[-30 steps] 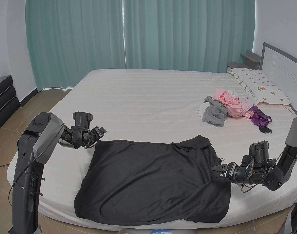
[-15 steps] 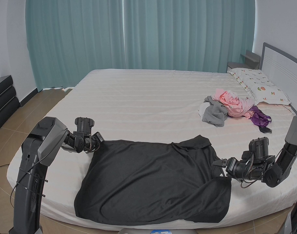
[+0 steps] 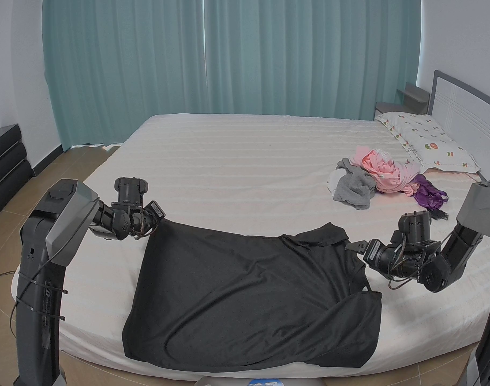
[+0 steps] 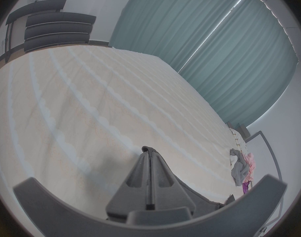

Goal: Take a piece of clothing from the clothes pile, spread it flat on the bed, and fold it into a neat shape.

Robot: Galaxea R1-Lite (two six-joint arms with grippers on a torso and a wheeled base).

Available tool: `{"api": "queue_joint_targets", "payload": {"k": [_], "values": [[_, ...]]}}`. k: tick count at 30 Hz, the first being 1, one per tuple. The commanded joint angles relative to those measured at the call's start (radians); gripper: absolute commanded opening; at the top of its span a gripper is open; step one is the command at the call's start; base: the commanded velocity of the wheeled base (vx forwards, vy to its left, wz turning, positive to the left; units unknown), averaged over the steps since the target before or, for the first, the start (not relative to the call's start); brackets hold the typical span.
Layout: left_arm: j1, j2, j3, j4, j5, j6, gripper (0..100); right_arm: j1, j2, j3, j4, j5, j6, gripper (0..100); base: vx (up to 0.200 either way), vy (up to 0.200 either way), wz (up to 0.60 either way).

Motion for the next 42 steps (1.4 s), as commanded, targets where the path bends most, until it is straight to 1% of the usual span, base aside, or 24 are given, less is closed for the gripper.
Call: {"api": "queue_joint_targets", "payload": {"k": [1, 4, 9, 12, 15, 19, 24, 28, 32, 33, 42], "values": [[0.015, -0.075, 0.052, -0.011, 0.005, -0.001, 0, -0.005, 0.124, -0.123, 0.005, -0.050, -0.001, 100, 0.000, 0.000, 0.00], [0.024, -0.078, 0.057, -0.011, 0.005, -0.001, 0, -0.014, 0.175, -0.179, 0.004, -0.073, -0.003, 100, 0.000, 0.000, 0.00], [0.030, -0.081, 0.057, -0.011, 0.005, -0.001, 0, -0.017, 0.219, -0.264, 0.016, -0.071, -0.008, 100, 0.000, 0.000, 0.00], [0.030, -0.086, 0.058, -0.011, 0.011, -0.001, 0, -0.011, 0.270, -0.350, 0.022, -0.075, -0.021, 100, 0.000, 0.000, 0.00], [0.030, -0.087, 0.057, -0.014, 0.023, -0.003, 0, -0.015, 0.302, -0.422, 0.067, -0.075, -0.052, 100, 0.000, 0.000, 0.00], [0.030, -0.089, 0.060, -0.011, 0.025, -0.003, 0, -0.021, 0.347, -0.505, 0.117, -0.076, -0.058, 100, 0.000, 0.000, 0.00], [0.030, -0.087, 0.060, -0.011, 0.025, -0.003, 0, -0.023, 0.396, -0.554, 0.127, -0.082, -0.072, 100, 0.000, 0.000, 0.00], [0.030, -0.087, 0.062, -0.009, 0.026, -0.003, 0, -0.024, 0.448, -0.595, 0.120, -0.127, -0.121, 100, 0.000, 0.000, 0.00], [0.030, -0.086, 0.063, -0.008, 0.026, -0.003, 0, -0.023, 0.449, -0.600, 0.128, -0.128, -0.121, 100, 0.000, 0.000, 0.00], [0.030, -0.086, 0.066, -0.008, 0.025, -0.003, 0, -0.023, 0.449, -0.600, 0.128, -0.128, -0.121, 0, 0.000, 0.000, 0.00], [0.029, -0.080, 0.075, -0.011, 0.025, -0.003, 0, -0.021, 0.442, -0.606, 0.108, -0.131, -0.112, 0, 0.000, 0.000, 0.00]]}}
